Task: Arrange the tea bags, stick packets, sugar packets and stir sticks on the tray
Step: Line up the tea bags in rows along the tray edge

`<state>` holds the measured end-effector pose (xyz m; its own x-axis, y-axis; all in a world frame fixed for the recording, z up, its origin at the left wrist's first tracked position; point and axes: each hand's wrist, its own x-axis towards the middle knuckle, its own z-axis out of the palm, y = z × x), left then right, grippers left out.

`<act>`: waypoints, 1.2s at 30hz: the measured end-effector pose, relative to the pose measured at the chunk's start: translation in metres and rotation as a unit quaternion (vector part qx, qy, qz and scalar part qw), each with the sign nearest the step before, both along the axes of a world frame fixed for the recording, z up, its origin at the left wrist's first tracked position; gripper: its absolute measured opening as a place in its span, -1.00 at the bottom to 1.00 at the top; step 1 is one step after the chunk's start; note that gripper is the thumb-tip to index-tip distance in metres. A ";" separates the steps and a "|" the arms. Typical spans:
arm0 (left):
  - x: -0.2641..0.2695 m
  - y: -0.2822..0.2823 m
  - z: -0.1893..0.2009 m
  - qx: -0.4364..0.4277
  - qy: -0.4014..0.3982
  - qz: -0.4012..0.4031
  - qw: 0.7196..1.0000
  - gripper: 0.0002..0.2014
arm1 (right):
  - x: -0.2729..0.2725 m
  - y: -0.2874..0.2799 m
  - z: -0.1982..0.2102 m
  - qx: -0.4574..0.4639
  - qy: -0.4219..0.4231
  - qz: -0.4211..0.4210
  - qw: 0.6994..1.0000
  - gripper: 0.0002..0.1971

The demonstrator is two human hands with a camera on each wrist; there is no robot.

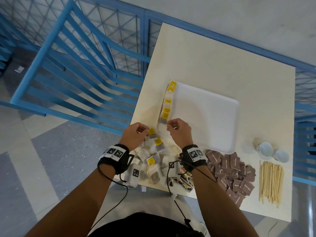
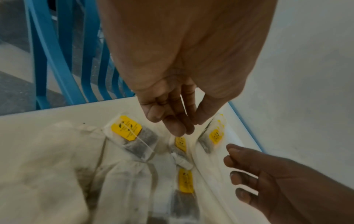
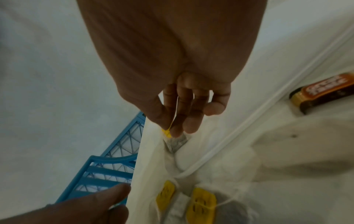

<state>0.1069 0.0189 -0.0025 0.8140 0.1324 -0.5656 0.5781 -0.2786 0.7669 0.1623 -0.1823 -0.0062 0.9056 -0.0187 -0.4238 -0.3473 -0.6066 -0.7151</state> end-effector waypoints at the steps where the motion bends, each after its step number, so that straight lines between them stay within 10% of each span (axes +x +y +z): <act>1: -0.003 0.001 -0.001 0.012 -0.011 -0.015 1.000 -0.96 | -0.005 0.000 0.001 -0.003 0.001 0.020 1.000 -0.94; 7: -0.028 0.003 -0.010 0.094 -0.057 -0.174 0.979 -0.82 | -0.045 -0.002 0.001 -0.064 -0.001 0.104 0.992 -0.93; 13: -0.048 -0.001 -0.026 0.290 -0.100 -0.410 0.859 -0.40 | -0.075 0.013 -0.013 -0.225 -0.032 0.153 0.962 -0.71; 19: -0.055 -0.009 -0.019 0.350 -0.131 -0.437 0.818 -0.70 | -0.077 0.017 -0.018 -0.187 -0.008 0.113 0.976 -0.71; 29: -0.050 -0.017 -0.006 0.241 -0.085 -0.302 0.918 -0.84 | -0.080 -0.025 0.014 -0.099 -0.060 0.052 0.992 -0.84; 36: -0.043 -0.020 0.002 0.050 -0.047 -0.142 0.988 -0.67 | -0.095 -0.034 0.016 -0.027 0.049 0.082 0.995 -0.82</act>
<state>0.0641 -0.0013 0.0000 0.8741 -0.0580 -0.4823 0.3941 -0.4959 0.7738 0.0673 -0.2159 0.0093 0.8523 0.1013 -0.5131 -0.3067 -0.6978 -0.6473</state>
